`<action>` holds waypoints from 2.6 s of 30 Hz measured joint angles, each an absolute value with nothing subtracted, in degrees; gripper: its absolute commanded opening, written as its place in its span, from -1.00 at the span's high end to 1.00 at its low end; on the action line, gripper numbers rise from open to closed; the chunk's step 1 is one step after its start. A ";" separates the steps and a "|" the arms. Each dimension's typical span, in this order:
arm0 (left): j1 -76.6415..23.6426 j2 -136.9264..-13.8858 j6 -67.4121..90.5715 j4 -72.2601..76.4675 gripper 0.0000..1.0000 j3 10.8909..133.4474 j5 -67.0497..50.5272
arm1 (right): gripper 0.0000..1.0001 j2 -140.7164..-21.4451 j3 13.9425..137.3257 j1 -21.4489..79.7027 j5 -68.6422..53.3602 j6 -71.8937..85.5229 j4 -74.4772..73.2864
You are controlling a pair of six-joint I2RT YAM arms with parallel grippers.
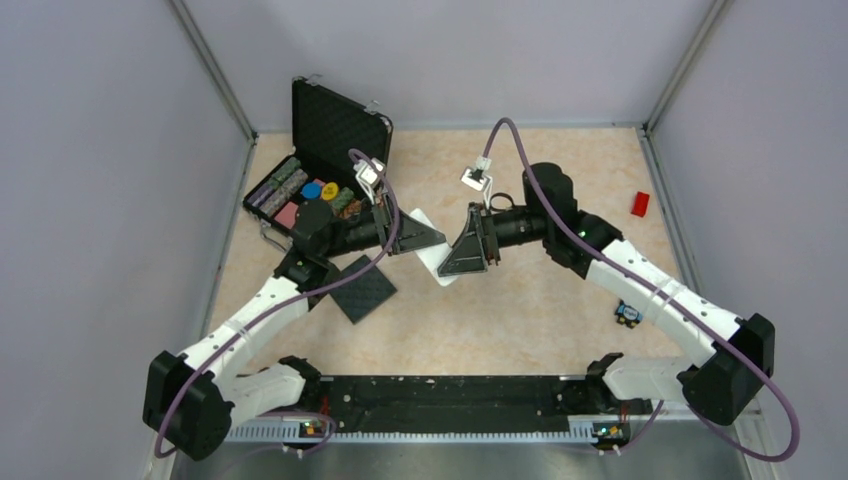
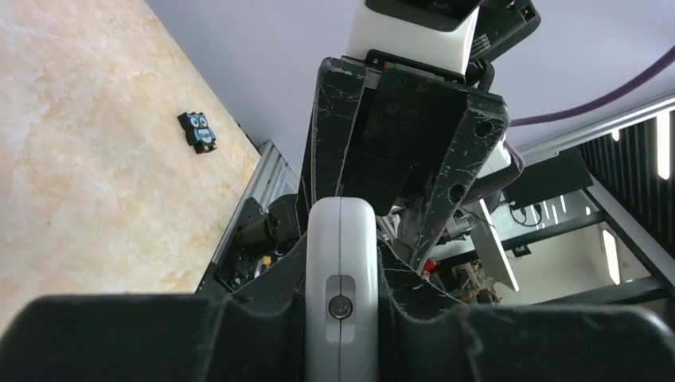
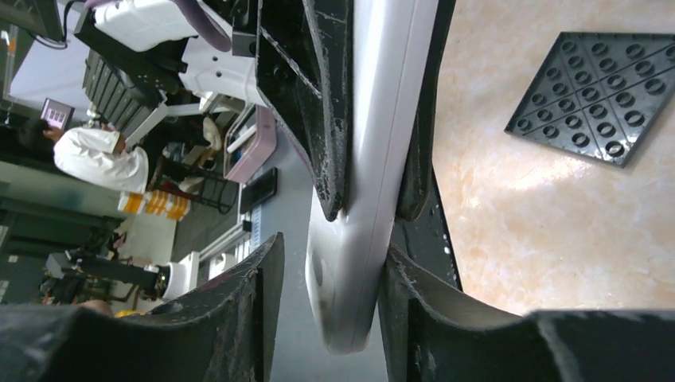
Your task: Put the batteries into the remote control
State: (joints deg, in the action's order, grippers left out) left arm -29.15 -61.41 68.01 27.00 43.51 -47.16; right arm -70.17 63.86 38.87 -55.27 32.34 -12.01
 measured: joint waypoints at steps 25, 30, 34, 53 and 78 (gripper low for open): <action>-26.52 -58.52 49.25 -21.30 -0.98 55.88 -18.44 | 0.89 -70.67 61.89 38.13 -10.26 26.68 -34.79; -25.91 -54.59 46.13 -31.48 -0.98 55.86 -10.94 | 0.90 -80.18 61.93 35.42 14.55 23.94 -41.78; -25.91 -52.23 45.23 -34.17 -0.97 55.29 -9.23 | 0.86 -90.04 61.91 32.82 28.45 22.81 -44.51; -25.91 -46.35 44.95 -37.19 -0.96 52.10 -10.74 | -0.05 -102.76 63.83 32.51 33.87 20.78 -43.70; -25.91 -23.29 40.84 -53.71 -0.98 50.98 2.92 | -0.98 -29.15 62.63 32.51 28.36 37.89 -63.94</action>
State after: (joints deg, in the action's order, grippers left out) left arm -25.91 -23.29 40.84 -53.71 50.98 2.92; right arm -29.15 62.63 32.51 28.36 37.89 -63.94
